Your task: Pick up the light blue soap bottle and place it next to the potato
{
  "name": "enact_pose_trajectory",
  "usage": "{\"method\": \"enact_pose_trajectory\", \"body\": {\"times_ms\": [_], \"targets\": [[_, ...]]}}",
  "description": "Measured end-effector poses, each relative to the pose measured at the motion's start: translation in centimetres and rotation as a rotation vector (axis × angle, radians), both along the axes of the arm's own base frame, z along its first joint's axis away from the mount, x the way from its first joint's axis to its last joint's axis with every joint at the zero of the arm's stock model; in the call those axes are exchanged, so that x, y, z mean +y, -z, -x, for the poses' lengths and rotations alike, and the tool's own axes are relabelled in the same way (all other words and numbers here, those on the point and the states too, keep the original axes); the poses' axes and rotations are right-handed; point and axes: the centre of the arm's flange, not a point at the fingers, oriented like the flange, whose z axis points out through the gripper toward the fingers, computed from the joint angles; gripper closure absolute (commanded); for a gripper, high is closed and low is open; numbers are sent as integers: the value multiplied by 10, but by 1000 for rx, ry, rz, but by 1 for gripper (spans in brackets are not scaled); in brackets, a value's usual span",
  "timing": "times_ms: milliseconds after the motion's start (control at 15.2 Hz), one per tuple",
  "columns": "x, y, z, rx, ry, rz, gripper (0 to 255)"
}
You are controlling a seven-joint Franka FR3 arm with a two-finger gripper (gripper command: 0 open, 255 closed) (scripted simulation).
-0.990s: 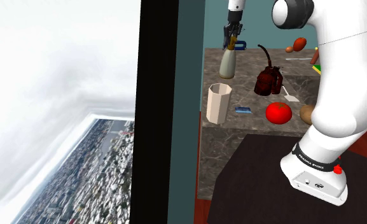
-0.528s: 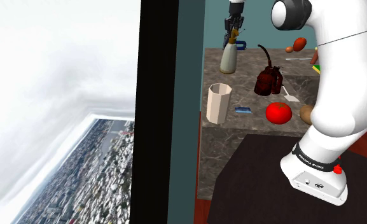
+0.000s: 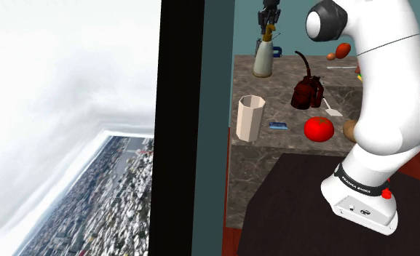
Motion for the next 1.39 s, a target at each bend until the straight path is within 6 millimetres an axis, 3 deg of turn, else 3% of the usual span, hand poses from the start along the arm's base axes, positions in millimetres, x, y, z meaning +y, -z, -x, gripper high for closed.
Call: {"method": "enact_pose_trajectory", "body": {"times_ms": [132,396,1386], "targets": [[1,-10,7,4,-2,-2,255],[8,-35,45,1,1,1,255],[42,-113,230,1,0,0,255]]}}
